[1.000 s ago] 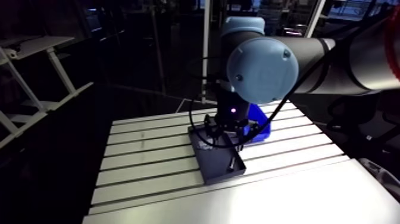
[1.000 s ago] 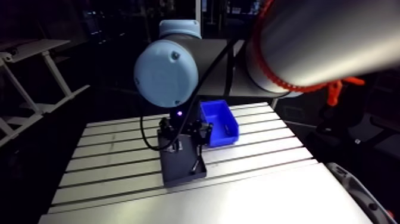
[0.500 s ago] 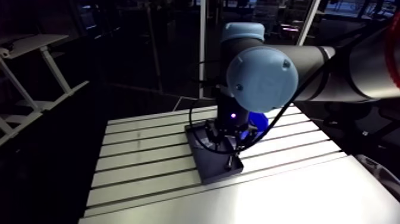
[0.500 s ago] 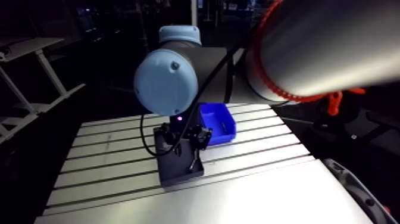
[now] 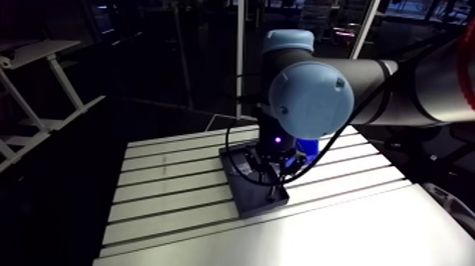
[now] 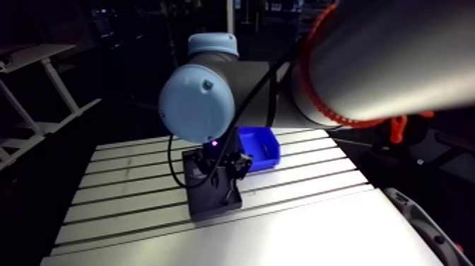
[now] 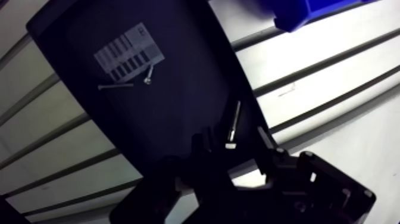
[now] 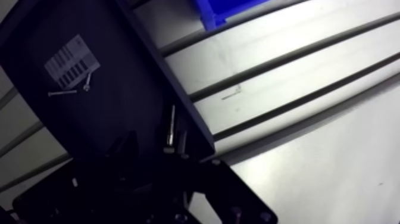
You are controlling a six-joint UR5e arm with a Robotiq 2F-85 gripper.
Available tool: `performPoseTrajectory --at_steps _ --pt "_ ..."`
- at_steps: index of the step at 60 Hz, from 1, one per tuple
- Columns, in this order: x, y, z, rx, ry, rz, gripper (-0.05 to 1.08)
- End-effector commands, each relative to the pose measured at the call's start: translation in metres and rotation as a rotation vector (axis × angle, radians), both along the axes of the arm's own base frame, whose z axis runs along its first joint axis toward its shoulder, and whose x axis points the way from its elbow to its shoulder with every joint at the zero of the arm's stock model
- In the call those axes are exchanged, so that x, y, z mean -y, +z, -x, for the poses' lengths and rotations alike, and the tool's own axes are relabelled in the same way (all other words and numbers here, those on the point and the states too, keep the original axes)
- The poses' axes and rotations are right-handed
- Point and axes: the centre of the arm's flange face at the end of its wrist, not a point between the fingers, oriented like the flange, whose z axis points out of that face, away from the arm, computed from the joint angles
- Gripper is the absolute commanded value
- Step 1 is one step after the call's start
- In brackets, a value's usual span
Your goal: Pick up the M10 bolt from the tray and put it into the blue bin.
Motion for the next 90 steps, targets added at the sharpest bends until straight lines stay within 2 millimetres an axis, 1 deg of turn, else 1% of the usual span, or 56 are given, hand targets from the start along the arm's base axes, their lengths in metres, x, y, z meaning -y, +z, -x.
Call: performPoseTrajectory --at_steps 1,9,14,90 --pt "-0.001 0.000 0.000 -0.006 -0.002 -0.013 0.56" --pt "-0.001 -0.001 0.000 -0.005 -0.002 -0.012 0.57" --pt "0.000 -0.002 -0.001 -0.003 -0.001 -0.012 0.59" --pt "0.000 -0.021 -0.006 0.034 -0.003 -0.019 0.60"
